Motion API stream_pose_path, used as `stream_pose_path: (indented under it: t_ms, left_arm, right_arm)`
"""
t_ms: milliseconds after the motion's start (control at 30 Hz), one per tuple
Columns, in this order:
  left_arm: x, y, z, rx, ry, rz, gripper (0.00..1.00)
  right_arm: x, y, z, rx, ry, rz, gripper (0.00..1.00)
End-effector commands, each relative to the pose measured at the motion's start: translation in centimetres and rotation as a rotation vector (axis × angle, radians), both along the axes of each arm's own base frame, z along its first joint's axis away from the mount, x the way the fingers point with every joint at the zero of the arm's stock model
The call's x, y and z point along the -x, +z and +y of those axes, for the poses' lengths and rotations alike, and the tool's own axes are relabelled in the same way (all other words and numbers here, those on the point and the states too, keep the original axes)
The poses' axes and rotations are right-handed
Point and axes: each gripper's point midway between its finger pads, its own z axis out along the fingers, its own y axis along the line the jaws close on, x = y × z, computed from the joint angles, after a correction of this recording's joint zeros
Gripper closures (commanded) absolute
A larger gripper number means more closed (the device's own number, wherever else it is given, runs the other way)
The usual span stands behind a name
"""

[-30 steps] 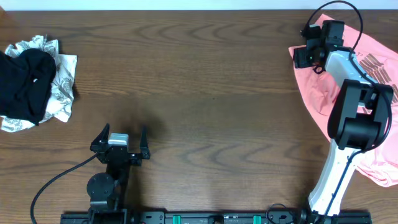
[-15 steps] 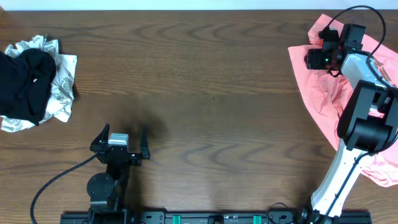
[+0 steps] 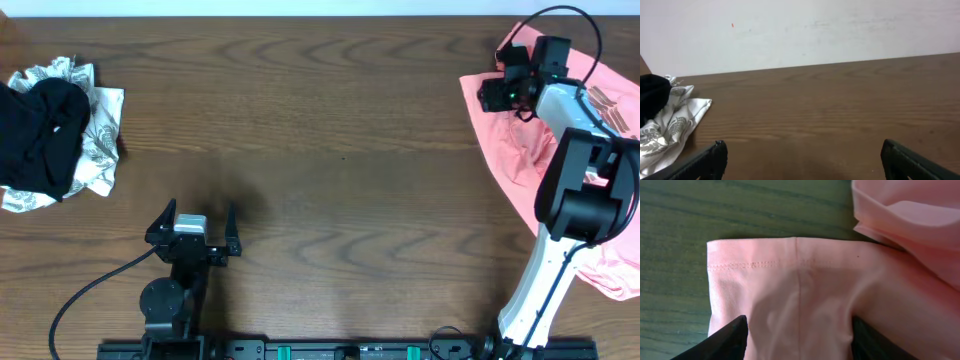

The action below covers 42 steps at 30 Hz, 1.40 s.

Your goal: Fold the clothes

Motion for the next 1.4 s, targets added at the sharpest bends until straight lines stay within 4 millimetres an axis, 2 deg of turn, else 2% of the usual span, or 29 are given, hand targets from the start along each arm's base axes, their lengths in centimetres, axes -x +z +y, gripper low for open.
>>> stream_pose_path:
  t_ms: [0,267,333,367,600,733,900,1100,1367]
  left_arm:
    - [0.1,-1.5,0.0,-0.005,-0.006,0.044,0.02]
    - [0.1,-1.5,0.0,-0.005,-0.006,0.044,0.02]
    - [0.1,-1.5,0.0,-0.005,-0.006,0.044,0.02]
    - [0.1,-1.5,0.0,-0.005,-0.006,0.044,0.02]
    - [0.1,-1.5,0.0,-0.005,-0.006,0.044,0.02]
    - [0.1,-1.5,0.0,-0.005,-0.006,0.044,0.02]
    - [0.1,-1.5,0.0,-0.005,-0.006,0.044,0.02]
    - [0.1,-1.5,0.0,-0.005,-0.006,0.044,0.02]
    - [0.1,-1.5,0.0,-0.005,-0.006,0.044,0.02]
  right_arm:
    - [0.2,0.0,0.1,0.031,0.016,0.003,0.36]
    - [0.5,-1.9,0.2,0.048,0.049,0.030,0.37]
    - [0.4,-2.0,-0.1,0.071,0.051,0.027,0.34]
    - [0.2,-1.6,-0.4,0.087,0.043,0.016,0.31]
    - [-1.4,3.0,-1.5,0.145,0.015,-0.074,0.28]
    - [-1.4,3.2,-0.6,0.144,0.031,-0.071,0.28]
    - [-1.3,2.9,1.5,0.177,0.099,-0.058,0.28]
    - [-1.4,2.9,2.0,0.299,0.090,-0.040,0.27]
    - [-1.5,2.7,2.7,0.310,0.098,-0.038,0.28]
